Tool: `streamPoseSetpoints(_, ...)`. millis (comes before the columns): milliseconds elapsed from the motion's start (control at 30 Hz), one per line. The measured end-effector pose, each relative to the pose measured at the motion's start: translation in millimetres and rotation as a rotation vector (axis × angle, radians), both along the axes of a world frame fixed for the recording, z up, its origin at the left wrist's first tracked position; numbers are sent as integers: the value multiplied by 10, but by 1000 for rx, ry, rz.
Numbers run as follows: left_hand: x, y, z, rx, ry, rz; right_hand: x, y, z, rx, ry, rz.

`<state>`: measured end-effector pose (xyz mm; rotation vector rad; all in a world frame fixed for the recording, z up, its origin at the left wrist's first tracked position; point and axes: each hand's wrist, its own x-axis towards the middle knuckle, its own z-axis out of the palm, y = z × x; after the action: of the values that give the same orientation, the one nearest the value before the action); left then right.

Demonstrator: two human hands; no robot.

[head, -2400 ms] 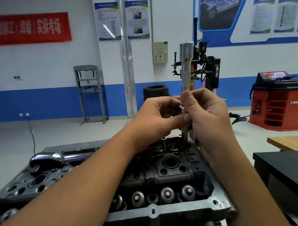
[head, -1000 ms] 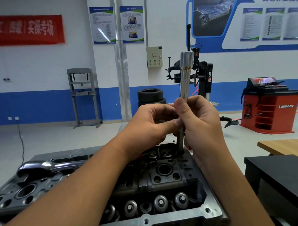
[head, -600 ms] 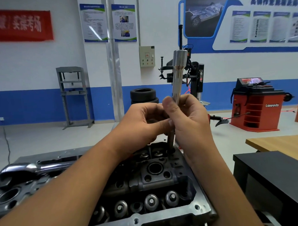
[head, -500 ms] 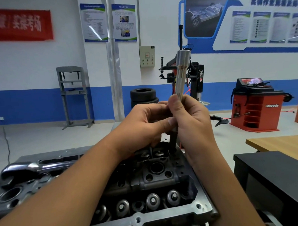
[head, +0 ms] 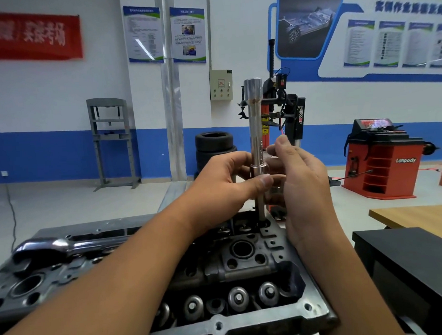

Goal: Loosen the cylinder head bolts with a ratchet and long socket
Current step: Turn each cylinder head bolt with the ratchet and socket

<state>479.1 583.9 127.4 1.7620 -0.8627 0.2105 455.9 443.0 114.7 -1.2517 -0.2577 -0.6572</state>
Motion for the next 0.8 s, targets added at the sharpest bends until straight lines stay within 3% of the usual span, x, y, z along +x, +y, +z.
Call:
streamPoseSetpoints(300,37,5,-20,28,-132,74,1,31,-22,-124,-133,36)
streamPoseSetpoints(467,-32,-14,-3,-45,-21,-96,50,14,-27,-82,-78,21)
streamPoseSetpoints(700,23,-14,-19,-66,-48,113,54,-10,-59,-135,-147,-28)
streamPoseSetpoints(800,34,-6,-28,-42,-45,48,80,-4,-66,-197,-120,-13)
